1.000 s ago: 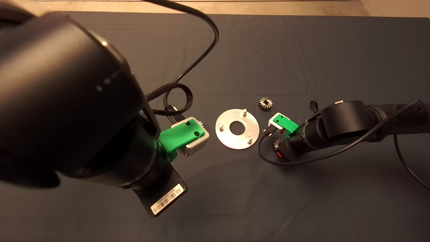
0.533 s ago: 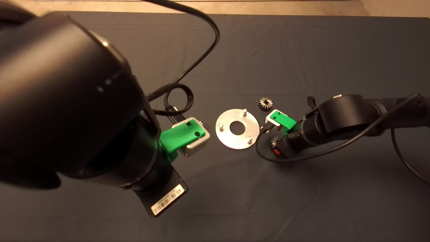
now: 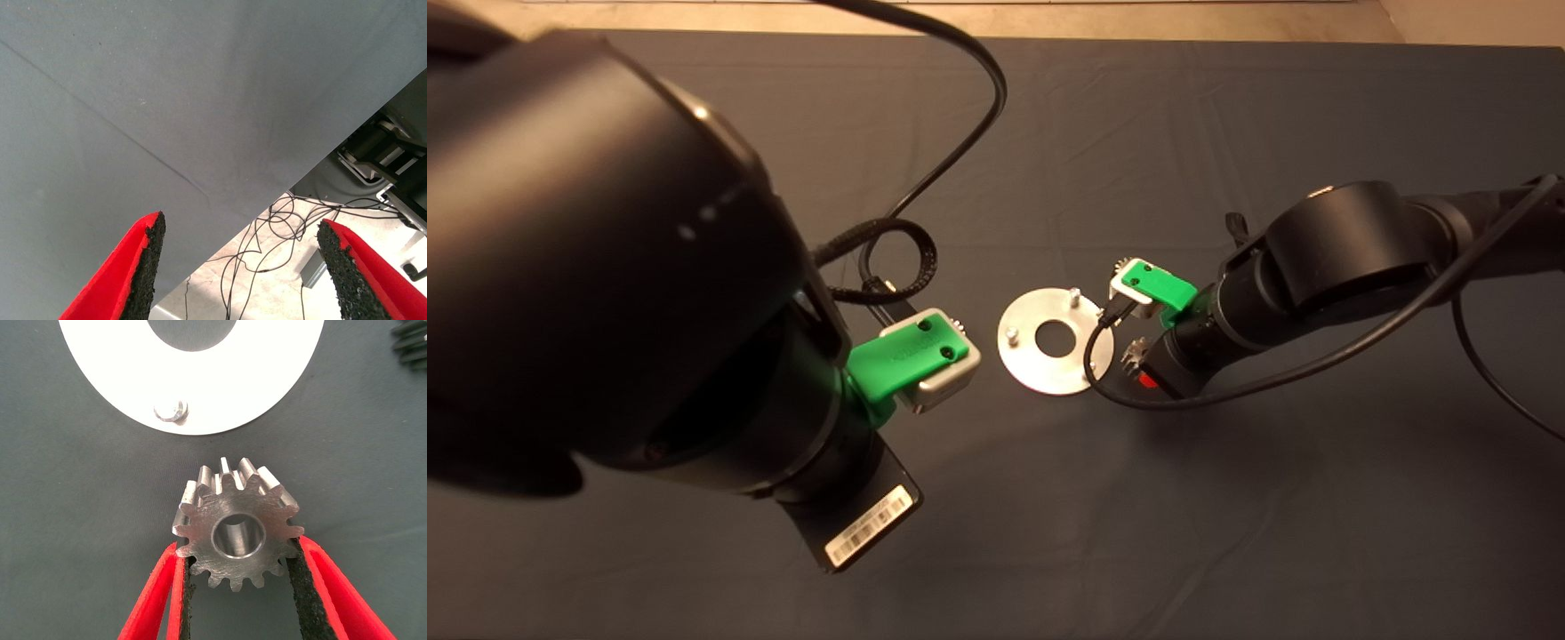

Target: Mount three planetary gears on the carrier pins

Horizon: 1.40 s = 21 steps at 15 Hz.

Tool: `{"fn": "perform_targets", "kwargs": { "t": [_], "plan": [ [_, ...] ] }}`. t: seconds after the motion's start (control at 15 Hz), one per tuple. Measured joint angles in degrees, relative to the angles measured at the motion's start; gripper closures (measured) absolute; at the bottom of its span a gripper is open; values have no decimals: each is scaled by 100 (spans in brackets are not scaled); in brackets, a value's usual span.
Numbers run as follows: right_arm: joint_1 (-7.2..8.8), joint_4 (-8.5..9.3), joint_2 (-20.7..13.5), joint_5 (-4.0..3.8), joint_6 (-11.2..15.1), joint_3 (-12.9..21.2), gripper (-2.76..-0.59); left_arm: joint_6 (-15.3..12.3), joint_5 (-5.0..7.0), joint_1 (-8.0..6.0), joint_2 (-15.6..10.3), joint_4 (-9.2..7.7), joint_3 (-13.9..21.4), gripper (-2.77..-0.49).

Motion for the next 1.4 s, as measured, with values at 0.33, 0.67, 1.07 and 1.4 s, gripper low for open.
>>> {"fn": "perform_targets", "kwargs": {
  "t": [0.33,0.67,1.07,1.4],
  "plan": [
    [144,86,118,237,2,1,-86,-1,2,-2,-1,0,0,-162],
    [132,86,512,368,0,-220,-86,-1,-1,-2,0,0,9,-162],
    [74,105,633,322,-22,-590,-87,-2,-2,-5,2,-2,11,-162],
    [-28,107,621,284,-22,-589,-86,-2,0,-19,0,0,26,-162]
  ]
}}
